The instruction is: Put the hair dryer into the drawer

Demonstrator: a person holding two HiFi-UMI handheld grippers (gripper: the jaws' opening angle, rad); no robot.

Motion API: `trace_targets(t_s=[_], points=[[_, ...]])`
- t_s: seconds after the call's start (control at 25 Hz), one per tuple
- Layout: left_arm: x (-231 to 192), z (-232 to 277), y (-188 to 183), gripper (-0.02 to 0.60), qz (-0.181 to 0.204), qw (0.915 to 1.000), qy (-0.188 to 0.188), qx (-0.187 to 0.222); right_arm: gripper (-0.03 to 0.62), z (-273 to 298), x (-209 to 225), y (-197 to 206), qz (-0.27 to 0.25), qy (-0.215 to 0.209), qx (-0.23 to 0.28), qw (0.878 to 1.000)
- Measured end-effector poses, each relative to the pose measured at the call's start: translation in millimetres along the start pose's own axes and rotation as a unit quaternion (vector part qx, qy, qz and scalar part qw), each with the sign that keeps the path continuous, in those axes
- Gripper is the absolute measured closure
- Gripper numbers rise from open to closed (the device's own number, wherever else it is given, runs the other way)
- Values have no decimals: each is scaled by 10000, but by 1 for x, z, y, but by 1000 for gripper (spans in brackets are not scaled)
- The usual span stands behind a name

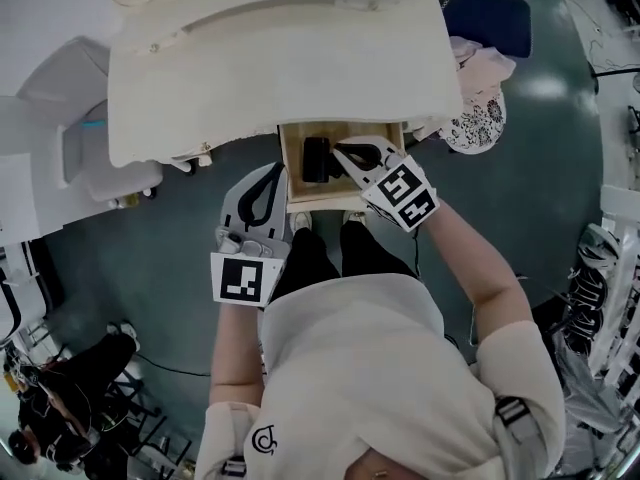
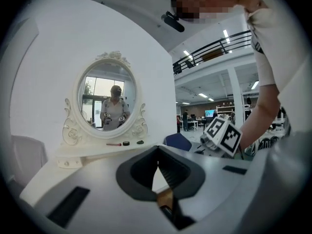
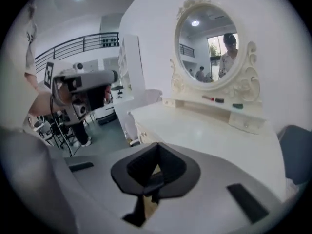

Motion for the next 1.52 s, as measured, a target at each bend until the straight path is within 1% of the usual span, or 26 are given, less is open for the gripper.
trace_targets(t_s=[0.08, 0.2, 0.28, 0.4, 0.52, 0.6, 0.68, 0.76, 0.88, 0.96, 1.2, 1.52], points=[[4, 2, -13, 569, 160, 9999, 63, 16, 588, -22, -4, -24, -34, 149, 423, 9990], [5, 3, -31, 569, 267, 9993, 224, 126, 588, -48, -8, -58, -215, 456, 984, 9939], [4, 3, -43, 569, 338, 9987, 303, 219, 588, -64, -6, -77, -125, 645, 1379, 9883], [-1, 3, -54, 569, 445, 9981, 307, 291, 588, -91, 2, -103, -27, 1010, 1903, 9765], [-11, 2, -56, 569, 452, 9985, 174, 257, 589, -119, 11, -123, -62, 1444, 2409, 9597], [-15, 3, -60, 569, 492, 9983, 95, 288, 589, -133, 15, -133, -95, 1674, 2612, 9506], [-17, 3, -64, 569, 617, 9977, 8, 263, 589, -144, 15, -140, -119, 1829, 2764, 9434], [-17, 3, -71, 569, 729, 9970, -52, 264, 589, -153, 15, -148, -95, 1895, 2930, 9371], [-17, 3, -81, 569, 723, 9968, -111, 320, 589, -166, 19, -156, -17, 2073, 3145, 9264], [-19, 1, -84, 569, 674, 9970, -134, 358, 589, -169, 20, -159, 35, 2169, 3214, 9218], [-22, 0, -92, 569, 611, 9969, -101, 484, 589, -170, 24, -163, 199, 2194, 3280, 9186], [-16, 8, -98, 569, 613, 9969, 0, 494, 589, -171, 31, -157, 279, 2304, 3183, 9191]])
Point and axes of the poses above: the fingertips, and each gripper's own axes: z forward along the fingers, x to its right, y out of its underside, the point moved 3 cm from there along -z, backward along the fingers, and after that the axes turned 10 degrees about y, right-handed, at the moved point
